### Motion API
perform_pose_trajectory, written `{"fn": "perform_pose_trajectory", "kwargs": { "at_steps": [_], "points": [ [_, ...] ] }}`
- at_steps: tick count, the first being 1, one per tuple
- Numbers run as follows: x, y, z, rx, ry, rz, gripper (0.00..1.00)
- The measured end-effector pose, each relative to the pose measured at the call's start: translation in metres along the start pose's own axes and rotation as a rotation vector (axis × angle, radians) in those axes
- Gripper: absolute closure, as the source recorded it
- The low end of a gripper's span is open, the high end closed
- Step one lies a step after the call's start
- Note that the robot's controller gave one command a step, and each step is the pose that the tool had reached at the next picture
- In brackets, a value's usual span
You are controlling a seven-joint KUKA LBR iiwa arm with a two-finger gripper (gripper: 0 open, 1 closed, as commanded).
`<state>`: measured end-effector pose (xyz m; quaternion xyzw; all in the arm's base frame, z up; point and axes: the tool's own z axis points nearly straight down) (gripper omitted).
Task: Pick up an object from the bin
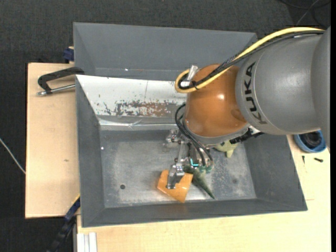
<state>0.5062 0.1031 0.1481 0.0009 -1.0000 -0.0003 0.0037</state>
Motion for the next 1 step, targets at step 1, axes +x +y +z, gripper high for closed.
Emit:
{"fn": "perform_pose_trajectory", "kwargs": {
  "at_steps": [1],
  "points": [
    [-0.0005,-0.0350,0.0788,-0.002,-0.012,-0.007,0.00]
  ]
}}
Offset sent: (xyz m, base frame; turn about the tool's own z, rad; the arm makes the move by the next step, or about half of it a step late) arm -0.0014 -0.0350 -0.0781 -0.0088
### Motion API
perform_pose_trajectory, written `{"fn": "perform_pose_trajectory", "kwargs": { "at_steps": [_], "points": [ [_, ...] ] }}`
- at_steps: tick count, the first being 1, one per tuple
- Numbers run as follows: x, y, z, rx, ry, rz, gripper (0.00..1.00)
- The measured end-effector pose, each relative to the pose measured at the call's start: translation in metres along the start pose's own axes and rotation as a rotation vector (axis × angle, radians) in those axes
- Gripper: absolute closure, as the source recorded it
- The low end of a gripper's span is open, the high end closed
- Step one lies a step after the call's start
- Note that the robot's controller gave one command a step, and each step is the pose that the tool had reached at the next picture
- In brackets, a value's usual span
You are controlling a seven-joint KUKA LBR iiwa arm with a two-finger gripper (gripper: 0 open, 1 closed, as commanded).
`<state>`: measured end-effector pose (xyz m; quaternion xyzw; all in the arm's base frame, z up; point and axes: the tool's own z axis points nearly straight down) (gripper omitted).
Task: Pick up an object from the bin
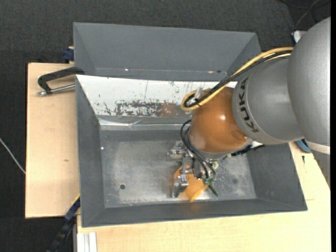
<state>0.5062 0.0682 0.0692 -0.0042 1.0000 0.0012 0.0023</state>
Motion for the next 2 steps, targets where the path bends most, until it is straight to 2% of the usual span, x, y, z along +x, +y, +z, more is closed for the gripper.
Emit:
{"fn": "perform_pose_trajectory", "kwargs": {
  "at_steps": [1,2],
  "points": [
    [0.006,-0.057,-0.007,0.003,0.005,-0.133,0.00],
    [-0.036,-0.102,-0.007,0.003,-0.001,-0.243,0.00]
  ]
}}
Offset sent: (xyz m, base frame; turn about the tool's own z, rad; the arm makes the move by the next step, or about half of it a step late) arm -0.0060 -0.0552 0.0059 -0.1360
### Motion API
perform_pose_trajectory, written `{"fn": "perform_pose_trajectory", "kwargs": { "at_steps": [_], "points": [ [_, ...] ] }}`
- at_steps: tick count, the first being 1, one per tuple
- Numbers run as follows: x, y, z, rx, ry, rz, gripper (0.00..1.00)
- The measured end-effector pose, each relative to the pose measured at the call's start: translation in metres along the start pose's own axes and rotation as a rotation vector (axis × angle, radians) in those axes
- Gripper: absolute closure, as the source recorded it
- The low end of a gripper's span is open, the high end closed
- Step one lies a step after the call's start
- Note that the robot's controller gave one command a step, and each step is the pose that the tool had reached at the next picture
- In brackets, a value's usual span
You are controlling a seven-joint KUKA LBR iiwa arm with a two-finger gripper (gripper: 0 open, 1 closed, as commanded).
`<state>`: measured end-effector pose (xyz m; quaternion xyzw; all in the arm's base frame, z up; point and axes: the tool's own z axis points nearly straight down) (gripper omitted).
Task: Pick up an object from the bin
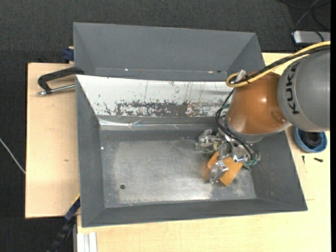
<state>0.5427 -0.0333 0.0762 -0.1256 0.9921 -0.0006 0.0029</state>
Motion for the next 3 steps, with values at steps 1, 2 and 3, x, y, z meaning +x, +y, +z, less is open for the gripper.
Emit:
{"fn": "perform_pose_trajectory", "kwargs": {
  "at_steps": [1,2,3],
  "points": [
    [-0.006,-0.059,0.005,-0.009,-0.001,-0.094,0.00],
    [-0.028,-0.126,-0.023,-0.001,0.000,-0.237,0.00],
    [-0.027,-0.123,-0.023,-0.008,0.007,-0.241,1.00]
  ]
}}
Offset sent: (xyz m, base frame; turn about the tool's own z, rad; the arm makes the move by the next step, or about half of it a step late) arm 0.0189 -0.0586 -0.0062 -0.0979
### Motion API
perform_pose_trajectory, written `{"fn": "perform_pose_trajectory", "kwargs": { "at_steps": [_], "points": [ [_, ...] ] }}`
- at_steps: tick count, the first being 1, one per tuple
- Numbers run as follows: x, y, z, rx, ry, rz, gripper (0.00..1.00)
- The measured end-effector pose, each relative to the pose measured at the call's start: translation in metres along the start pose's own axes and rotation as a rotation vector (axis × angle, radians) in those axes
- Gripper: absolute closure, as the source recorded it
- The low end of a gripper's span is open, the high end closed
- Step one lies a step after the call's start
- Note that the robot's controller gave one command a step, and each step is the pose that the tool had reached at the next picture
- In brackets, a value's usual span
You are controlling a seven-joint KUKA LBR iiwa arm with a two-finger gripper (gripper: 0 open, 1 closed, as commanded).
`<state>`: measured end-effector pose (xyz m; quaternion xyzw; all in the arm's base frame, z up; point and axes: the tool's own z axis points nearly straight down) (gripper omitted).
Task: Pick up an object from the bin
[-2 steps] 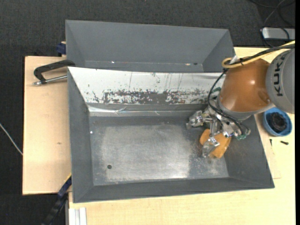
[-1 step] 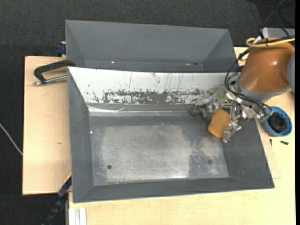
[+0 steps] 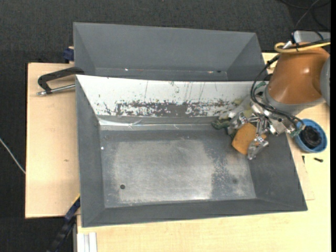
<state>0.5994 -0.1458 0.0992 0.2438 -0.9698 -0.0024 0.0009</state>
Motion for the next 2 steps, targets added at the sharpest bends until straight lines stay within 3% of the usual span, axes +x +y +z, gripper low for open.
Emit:
{"fn": "perform_pose_trajectory", "kwargs": {
  "at_steps": [1,2],
  "points": [
    [0.021,0.010,-0.091,0.013,-0.009,-0.205,1.00],
    [0.020,0.011,-0.188,0.016,-0.012,-0.218,1.00]
  ]
}}
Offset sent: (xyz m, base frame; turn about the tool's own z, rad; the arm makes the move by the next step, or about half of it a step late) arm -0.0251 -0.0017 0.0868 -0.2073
